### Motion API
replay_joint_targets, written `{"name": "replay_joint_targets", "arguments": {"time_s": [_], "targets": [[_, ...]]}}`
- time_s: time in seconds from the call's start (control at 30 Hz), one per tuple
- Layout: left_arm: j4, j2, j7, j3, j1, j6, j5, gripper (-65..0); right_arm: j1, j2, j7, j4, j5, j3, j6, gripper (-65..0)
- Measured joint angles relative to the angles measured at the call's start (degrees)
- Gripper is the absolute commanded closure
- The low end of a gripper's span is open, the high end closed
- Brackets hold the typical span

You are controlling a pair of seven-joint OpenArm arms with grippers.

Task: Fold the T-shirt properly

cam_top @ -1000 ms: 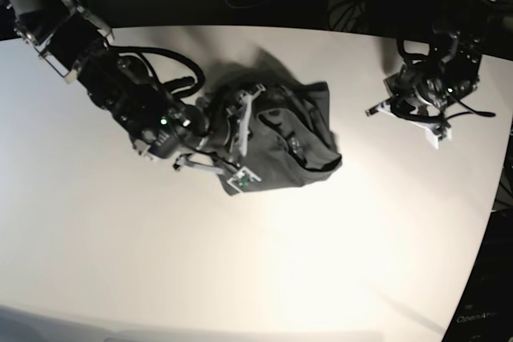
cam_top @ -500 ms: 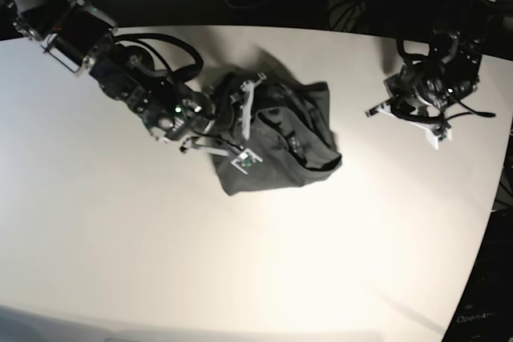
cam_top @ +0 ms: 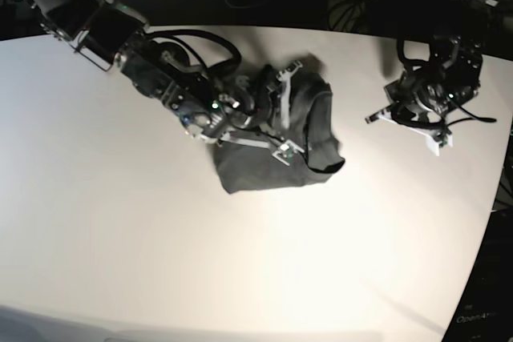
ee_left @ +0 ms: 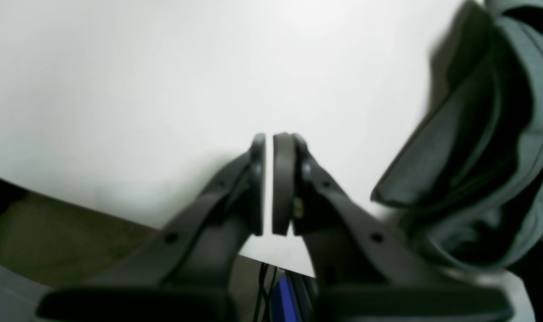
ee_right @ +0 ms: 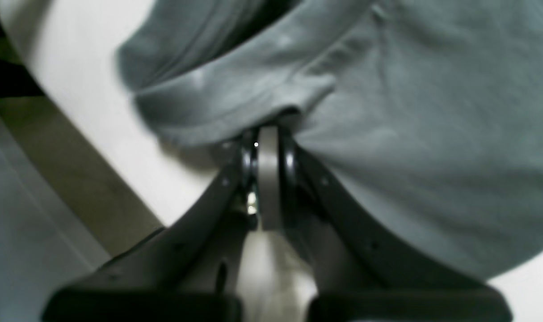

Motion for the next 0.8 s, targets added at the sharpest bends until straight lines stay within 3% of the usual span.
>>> {"name": "replay_joint_targets", "arguments": {"time_s": [0.13,0.23,0.37,0.7,0.8], "targets": [[-0.02,0.02,0.00,0.00,-0.02,0.00,-0.02,-3.1,0.20,-3.23,-1.81,3.63,0.20,-0.42,0.15,-0.1],[-0.02,-0.02,0.00,0.04,-0.02,0.00,0.00,-3.1,0.22,-3.65,-3.30,5.70,0.61,-0.68,0.55,-0.1],[-0.02,0.09,0.00,0.04,0.33,0.00,-0.02,-3.1,0.66,-2.58,-5.90,7.58,0.26,-1.40,5.03,-0.1],[0.07,1.57,0.39,0.22,0.46,-0.02,-0.59,-3.1,5.42,6.93,-8.15,7.63,0.20,-1.49,8.59,-0.1],[0.09,1.64,0.20,0.22,0.50,0.00,-0.44,-3.1,6.49,8.39,-7.98,7.63,0.20,-1.49,10.51,-0.1]]}}
